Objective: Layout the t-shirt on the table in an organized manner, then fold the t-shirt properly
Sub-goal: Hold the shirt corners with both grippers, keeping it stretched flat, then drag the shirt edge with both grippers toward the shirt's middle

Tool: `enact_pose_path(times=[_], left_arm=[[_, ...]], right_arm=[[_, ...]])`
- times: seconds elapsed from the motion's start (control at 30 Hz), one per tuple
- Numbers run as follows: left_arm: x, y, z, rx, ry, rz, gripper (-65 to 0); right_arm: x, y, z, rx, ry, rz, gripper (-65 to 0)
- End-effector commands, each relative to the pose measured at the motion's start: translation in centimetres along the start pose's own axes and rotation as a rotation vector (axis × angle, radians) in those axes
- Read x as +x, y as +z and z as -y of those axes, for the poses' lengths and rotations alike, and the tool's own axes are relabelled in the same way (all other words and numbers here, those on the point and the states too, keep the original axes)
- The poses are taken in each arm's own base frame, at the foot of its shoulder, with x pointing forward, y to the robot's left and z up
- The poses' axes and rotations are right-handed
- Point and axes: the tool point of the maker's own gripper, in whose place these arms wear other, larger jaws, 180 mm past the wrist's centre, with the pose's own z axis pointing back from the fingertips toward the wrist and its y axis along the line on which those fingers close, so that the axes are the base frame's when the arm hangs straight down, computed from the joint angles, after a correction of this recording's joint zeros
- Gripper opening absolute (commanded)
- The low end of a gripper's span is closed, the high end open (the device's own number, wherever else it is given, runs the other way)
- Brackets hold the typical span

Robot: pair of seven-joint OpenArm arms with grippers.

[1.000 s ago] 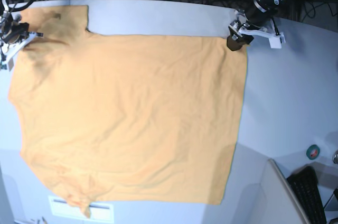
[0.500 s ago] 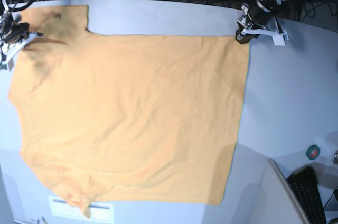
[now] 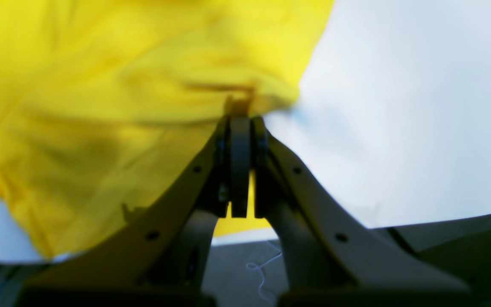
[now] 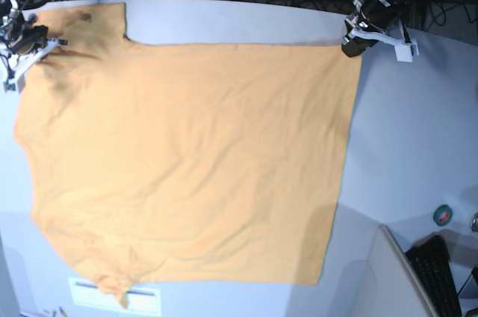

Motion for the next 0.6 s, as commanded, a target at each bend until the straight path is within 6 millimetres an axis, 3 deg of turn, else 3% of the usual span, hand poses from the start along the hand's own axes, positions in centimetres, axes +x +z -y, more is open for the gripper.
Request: enact_pose_path(times=[0.0,0.13,0.3,0.57], left_arm=[[1.1,0.6,0.4,-0.012,-0.021,0.035,-65.0],[2.1,1.5,1.7,-0.027,-0.049,0.074,-65.0],[4.4,0.9,3.8,-0.059,-0.049,0.135,-65.0],[8.7,-0.7,6.4,-0.107,-0.029,0.228,-65.0]], right_arm=[[1.3,0.7,0.8,-0.020,0.016,0.038,-65.0],[2.0,1.3,0.6,-0.020,0.027,0.066,-65.0],[6.0,3.2,0.0,-0.029,0.061,0.170,-65.0],[11.4,2.8,-0.6,-0.006,0.024,0.192,-65.0]])
